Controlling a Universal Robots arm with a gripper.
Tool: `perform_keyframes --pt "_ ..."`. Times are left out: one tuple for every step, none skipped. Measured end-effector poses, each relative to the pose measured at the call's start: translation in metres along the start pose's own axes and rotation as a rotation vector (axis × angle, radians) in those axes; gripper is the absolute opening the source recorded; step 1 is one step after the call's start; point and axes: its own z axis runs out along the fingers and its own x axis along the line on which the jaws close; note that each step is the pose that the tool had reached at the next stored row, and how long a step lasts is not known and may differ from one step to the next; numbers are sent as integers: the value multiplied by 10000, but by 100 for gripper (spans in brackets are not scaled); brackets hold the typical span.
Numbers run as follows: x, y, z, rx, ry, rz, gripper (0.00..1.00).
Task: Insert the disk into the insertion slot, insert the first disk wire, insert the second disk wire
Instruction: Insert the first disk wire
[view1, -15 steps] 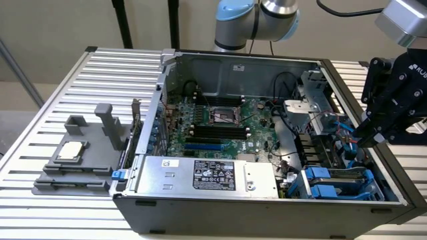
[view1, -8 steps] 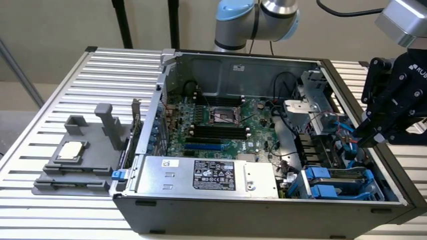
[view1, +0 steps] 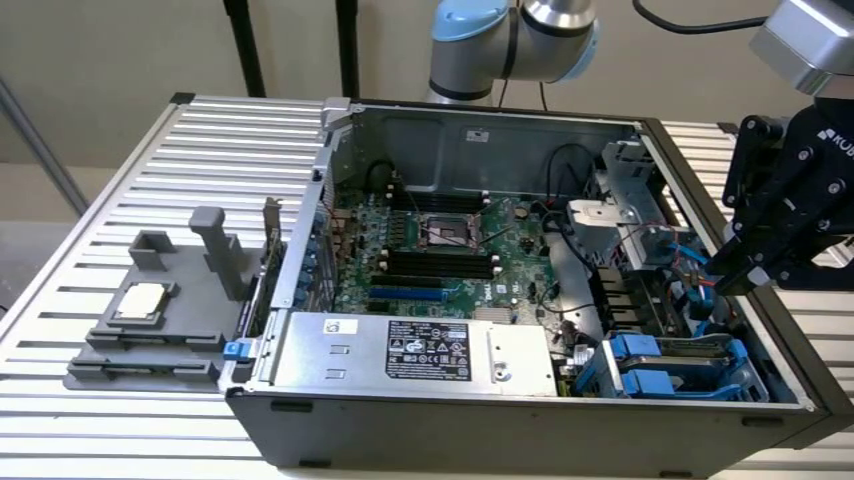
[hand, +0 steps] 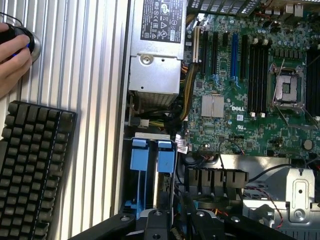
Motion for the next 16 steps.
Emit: perform_keyframes --pt "0 0 0 0 1 0 24" --pt "0 0 0 0 1 0 24" --pt "0 0 0 0 0 0 24" --pt "0 0 0 0 0 0 24" --pt "0 0 0 0 0 0 24" --pt "0 0 0 0 0 0 24" --pt "0 0 1 0 -1 0 24" --pt "0 -4 3 -1 0 0 24" --pt "1 -19 9 -2 -1 -1 24" --pt "3 -45 18 -11 -1 0 24" --pt "4 -78 28 -28 -1 1 24" --pt "6 -114 42 -41 -3 2 24" --pt "8 -150 55 -52 -2 3 24" --pt "11 -188 69 -61 -2 3 24" --pt "13 -227 85 -69 -3 4 24" --pt "15 -265 101 -74 -3 4 24"
